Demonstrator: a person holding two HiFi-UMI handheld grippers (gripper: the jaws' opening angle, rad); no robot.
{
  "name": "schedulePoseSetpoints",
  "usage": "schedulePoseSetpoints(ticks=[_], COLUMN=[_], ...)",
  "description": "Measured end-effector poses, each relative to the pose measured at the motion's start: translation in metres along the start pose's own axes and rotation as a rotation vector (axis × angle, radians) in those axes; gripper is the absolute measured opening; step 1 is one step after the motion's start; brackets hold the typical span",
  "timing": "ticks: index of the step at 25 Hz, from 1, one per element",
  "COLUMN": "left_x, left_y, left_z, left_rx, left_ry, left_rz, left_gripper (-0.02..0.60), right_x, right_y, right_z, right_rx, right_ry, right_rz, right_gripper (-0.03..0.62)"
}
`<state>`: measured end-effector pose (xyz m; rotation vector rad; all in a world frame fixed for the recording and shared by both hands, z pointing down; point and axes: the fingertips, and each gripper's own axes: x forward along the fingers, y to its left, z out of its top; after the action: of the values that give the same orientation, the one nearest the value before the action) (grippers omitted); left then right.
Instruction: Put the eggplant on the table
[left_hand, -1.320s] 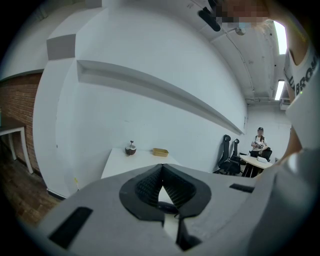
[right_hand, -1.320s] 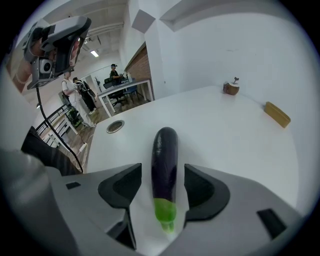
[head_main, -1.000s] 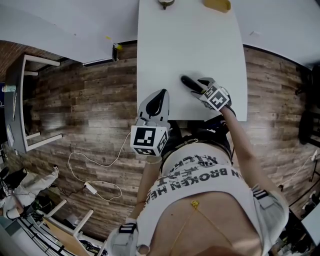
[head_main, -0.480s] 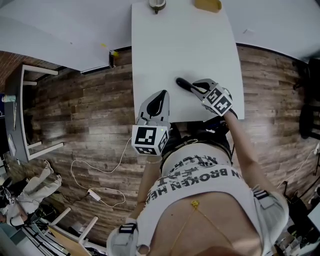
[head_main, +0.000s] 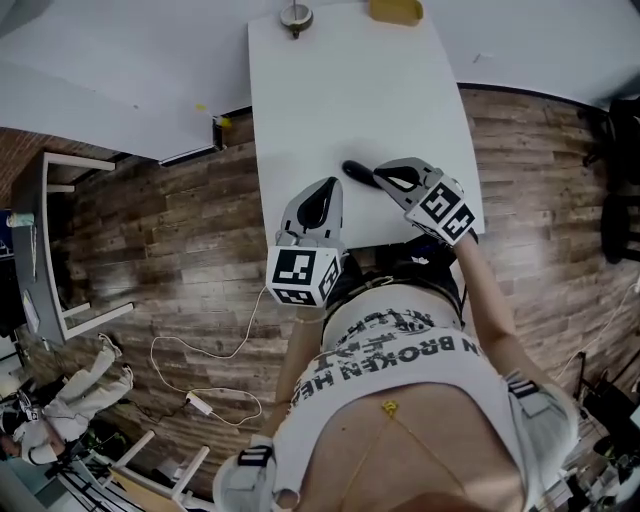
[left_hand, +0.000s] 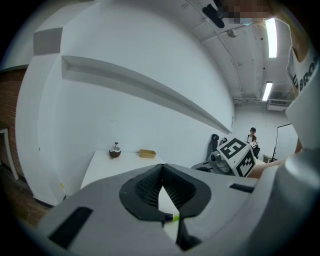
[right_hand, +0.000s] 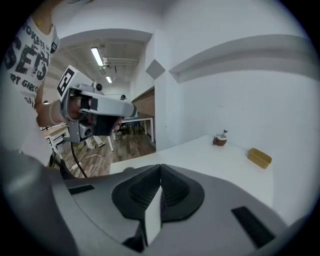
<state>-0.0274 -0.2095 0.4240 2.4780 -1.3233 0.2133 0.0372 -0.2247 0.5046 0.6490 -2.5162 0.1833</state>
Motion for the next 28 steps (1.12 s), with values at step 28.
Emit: schedulePoseSetpoints(ticks=[28], left_x=[-0.016], left_y=[-0.062], left_z=[0.105], left_rx=[0.108], left_ry=[-0.246], left_rz=[-0.111], left_gripper=[0.006], right_x=[-0.140], right_y=[0.014], right_z=[0.154], right_rx=[-0.022], right_ry=[-0.557], right_rz=[-0.178], right_gripper=[0.008])
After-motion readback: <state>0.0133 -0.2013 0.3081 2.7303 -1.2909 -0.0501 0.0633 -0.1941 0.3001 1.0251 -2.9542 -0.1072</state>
